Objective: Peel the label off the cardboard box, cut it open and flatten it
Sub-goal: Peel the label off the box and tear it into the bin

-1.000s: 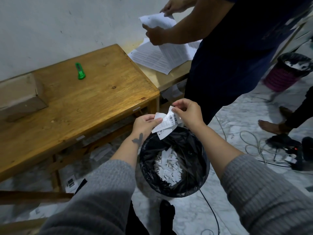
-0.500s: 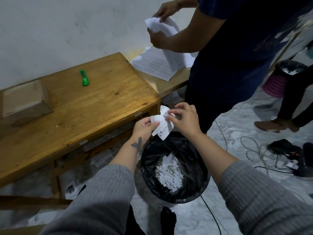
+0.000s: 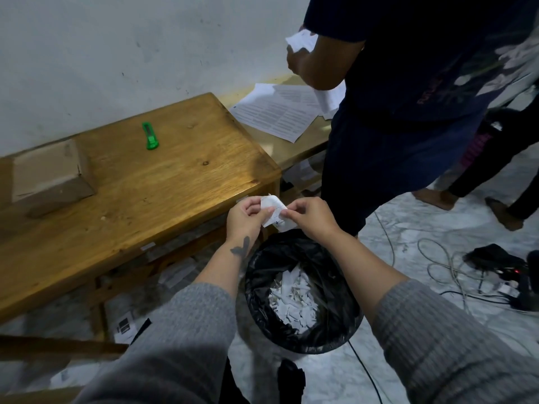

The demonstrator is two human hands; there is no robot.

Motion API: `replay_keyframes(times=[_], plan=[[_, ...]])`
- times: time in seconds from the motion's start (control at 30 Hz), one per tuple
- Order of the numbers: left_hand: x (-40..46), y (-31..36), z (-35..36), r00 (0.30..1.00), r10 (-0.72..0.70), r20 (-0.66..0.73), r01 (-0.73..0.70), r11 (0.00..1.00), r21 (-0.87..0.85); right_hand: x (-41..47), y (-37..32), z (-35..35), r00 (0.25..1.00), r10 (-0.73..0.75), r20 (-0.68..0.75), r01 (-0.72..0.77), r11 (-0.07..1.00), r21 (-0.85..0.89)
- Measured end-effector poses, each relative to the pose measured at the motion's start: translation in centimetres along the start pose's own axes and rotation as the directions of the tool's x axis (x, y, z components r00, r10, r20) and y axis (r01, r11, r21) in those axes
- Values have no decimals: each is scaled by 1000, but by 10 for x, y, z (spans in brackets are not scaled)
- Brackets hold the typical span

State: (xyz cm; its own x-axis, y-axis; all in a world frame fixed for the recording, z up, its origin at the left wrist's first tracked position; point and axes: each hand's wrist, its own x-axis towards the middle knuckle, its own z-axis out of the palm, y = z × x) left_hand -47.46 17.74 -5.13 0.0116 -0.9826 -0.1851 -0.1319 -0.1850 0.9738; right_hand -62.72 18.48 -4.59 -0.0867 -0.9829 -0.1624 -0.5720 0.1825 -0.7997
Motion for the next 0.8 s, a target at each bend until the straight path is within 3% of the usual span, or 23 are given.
replay_keyframes(times=[0.3,0.4,0.47,0.53,0.67,0.8], plan=[[15,-2,2,985,156,-67,-126,938,324,8,-1,-11,999,-8,36,10,999,-35],[21,-1,-1,946,286,150,-323,825,463,9,7,-13,997,-31,72,42,986,-162],[22,0,1,907,283,310,-415,723,552,9,7,-14,993,-70,91,93,955,-282],[21,2,4,903,248,351,-420,686,595,8,4,-16,989,-124,84,146,919,-368],[19,3,9,926,203,318,-361,721,591,8,4,-21,970,-212,117,243,839,-487],[19,3,14,922,186,340,-361,731,579,7,10,-25,967,-211,143,254,842,-475]])
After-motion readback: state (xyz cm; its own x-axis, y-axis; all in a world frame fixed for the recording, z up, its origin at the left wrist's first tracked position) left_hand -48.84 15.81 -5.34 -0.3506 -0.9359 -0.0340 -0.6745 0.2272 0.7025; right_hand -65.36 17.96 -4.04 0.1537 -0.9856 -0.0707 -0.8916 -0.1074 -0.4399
